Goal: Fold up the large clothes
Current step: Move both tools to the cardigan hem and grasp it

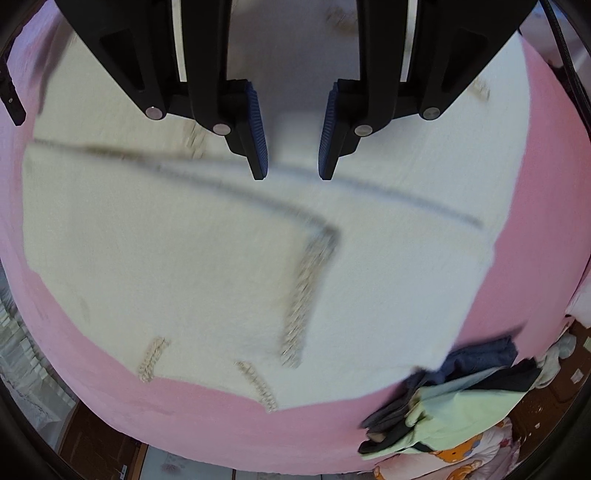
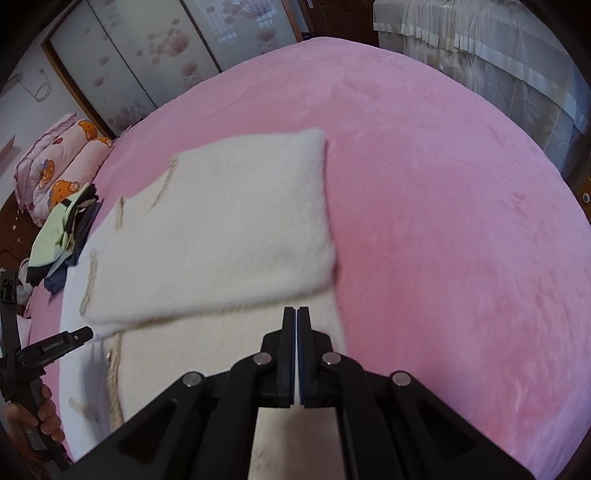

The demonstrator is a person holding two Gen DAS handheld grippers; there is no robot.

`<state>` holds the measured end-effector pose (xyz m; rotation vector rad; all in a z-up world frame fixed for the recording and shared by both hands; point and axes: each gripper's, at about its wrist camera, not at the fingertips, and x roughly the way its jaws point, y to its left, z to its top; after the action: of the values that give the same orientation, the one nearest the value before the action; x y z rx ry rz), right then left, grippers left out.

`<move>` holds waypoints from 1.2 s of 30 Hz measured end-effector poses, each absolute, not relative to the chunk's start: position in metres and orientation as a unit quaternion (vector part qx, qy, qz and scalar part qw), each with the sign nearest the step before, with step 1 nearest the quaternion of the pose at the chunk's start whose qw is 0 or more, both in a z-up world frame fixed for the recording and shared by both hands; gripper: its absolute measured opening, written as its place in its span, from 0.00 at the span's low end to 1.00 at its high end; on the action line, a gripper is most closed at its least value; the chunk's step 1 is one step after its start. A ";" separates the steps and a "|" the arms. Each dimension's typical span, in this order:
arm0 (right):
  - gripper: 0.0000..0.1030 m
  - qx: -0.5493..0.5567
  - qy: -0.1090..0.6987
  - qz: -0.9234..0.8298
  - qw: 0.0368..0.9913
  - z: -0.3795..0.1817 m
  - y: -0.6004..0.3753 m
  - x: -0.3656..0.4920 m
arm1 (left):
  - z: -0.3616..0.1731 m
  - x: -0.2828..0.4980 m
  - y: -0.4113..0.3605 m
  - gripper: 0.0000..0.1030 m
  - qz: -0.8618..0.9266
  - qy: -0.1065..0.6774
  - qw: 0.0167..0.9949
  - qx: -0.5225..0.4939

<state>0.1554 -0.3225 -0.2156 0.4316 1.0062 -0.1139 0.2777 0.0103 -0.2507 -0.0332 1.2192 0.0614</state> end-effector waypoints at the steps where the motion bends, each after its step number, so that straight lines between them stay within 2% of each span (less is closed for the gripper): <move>1: 0.00 0.209 0.480 -0.052 0.850 -0.215 -0.317 0.147 | -0.250 0.266 0.017 0.26 0.028 0.578 0.815 -0.019; 13: 0.02 0.256 0.498 -0.099 0.823 -0.204 -0.283 0.031 | -0.240 0.146 0.135 0.28 0.057 0.596 0.800 -0.043; 19: 0.02 0.330 0.510 -0.167 0.777 -0.222 -0.294 -0.024 | -0.238 0.105 0.193 0.38 0.085 0.596 0.797 -0.036; 25: 0.03 0.400 0.518 -0.224 0.722 -0.243 -0.314 -0.070 | -0.249 0.076 0.248 0.56 0.102 0.620 0.777 -0.043; 29: 0.03 0.427 0.519 -0.219 0.708 -0.253 -0.321 -0.084 | -0.264 0.064 0.273 0.65 0.106 0.642 0.758 -0.046; 31: 0.10 0.426 0.518 -0.208 0.712 -0.254 -0.320 -0.085 | -0.271 0.059 0.286 0.66 0.111 0.647 0.753 -0.054; 33: 0.27 0.421 0.522 -0.187 0.718 -0.256 -0.317 -0.084 | -0.278 0.055 0.296 0.70 0.109 0.655 0.745 -0.063; 35: 0.39 0.417 0.530 -0.170 0.719 -0.257 -0.313 -0.081 | -0.285 0.052 0.303 0.72 0.103 0.663 0.738 -0.066; 36: 0.41 0.410 0.534 -0.169 0.720 -0.256 -0.310 -0.080 | -0.287 0.051 0.305 0.72 0.099 0.667 0.736 -0.065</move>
<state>-0.0799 -0.3104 -0.2561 0.9051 1.1800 -0.3728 0.0509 0.3053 -0.2867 -0.1439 1.4645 0.2180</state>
